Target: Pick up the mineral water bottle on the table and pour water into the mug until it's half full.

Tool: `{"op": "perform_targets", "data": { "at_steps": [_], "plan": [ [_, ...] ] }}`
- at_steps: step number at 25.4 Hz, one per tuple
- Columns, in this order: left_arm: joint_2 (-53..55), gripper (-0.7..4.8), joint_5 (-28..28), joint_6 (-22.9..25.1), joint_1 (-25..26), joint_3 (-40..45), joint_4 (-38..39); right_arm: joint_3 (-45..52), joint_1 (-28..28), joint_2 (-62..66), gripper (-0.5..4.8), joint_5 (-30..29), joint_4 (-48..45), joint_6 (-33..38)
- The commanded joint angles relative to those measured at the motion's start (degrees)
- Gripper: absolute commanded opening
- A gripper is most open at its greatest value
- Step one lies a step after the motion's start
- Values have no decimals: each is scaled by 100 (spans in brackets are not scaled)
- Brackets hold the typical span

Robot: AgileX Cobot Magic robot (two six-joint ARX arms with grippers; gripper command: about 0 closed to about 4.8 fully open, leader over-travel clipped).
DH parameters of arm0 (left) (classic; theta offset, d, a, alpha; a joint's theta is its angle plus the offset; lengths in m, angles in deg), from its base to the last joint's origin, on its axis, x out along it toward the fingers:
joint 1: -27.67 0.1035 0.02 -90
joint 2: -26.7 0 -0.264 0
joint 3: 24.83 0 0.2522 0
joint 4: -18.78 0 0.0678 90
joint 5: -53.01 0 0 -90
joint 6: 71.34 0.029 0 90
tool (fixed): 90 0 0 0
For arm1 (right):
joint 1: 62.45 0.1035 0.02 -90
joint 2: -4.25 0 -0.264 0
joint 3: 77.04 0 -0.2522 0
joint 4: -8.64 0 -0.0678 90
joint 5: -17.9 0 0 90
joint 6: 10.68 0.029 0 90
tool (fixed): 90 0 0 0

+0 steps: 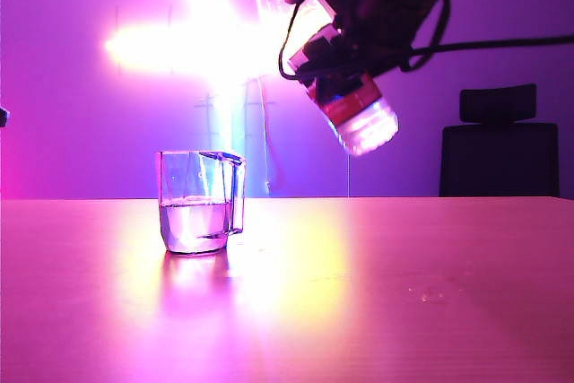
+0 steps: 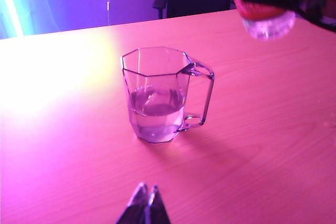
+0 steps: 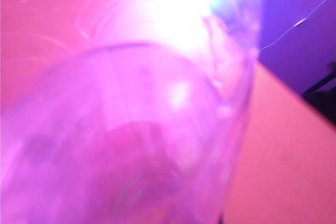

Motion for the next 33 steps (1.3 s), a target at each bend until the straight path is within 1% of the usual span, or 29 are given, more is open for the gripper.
{"op": "perform_targets", "data": {
  "at_steps": [1, 2, 3, 4, 5, 7, 9, 10, 14, 17, 18, 20, 21, 25, 27, 28, 31, 33],
  "plan": [
    [0, -2, -4, -15, 96, -22, -76, 450, -57, -225, 206, -531, -363, 863],
    [0, -2, -2, -15, 129, -22, -76, 634, -83, -271, 206, -691, -533, 1064],
    [-4, -2, -2, -15, 184, -22, -76, 1080, -146, -328, 206, -1051, -1113, 1537],
    [-13, -2, -2, -15, 201, -22, -79, 1274, -190, -334, 206, -1204, -1381, 1749],
    [-13, -2, -2, -15, 205, -22, -76, 1698, -278, -328, 206, -1475, -1963, 2208],
    [-13, -2, -2, -15, 205, -22, -76, 2103, -343, -308, 206, -1602, -2492, 2533],
    [-13, -2, -4, -15, 205, -22, -79, 2420, -348, -308, 206, -1582, -2850, 2673],
    [-13, -2, -4, -15, 205, -22, -79, 2736, -348, -308, 206, -1582, -3193, 2743],
    [-13, -2, -4, -15, 205, -22, -76, 3324, -345, -308, 206, -1585, -3683, 3097],
    [-13, -2, -4, -15, 205, -22, -76, 3624, -345, -308, 207, -1582, -4024, 3211],
    [-13, -2, -4, -15, 208, -22, -76, 3692, -345, -308, 214, -1582, -4100, 3215],
    [-13, -2, -4, -15, 208, -22, -76, 3792, -345, -308, 245, -1585, -4186, 3213],
    [-13, -2, -4, -15, 208, -22, -76, 3827, -345, -308, 293, -1585, -4179, 3213],
    [-13, -2, -4, -15, 208, -22, -76, 3834, -339, -310, 361, -1587, -4186, 3211],
    [-13, -2, -4, -15, 208, -22, -76, 3834, -339, -323, 426, -1582, -4194, 3211],
    [-13, -2, -2, -15, 208, -22, -76, 3834, -339, -334, 449, -1585, -4192, 3211],
    [-13, -2, -4, -15, 208, -22, -76, 3838, -337, -404, 479, -1587, -4148, 3211],
    [-13, -2, -2, -15, 208, -22, -76, 3838, -334, -448, 479, -1604, -4124, 3211]
  ]
}}
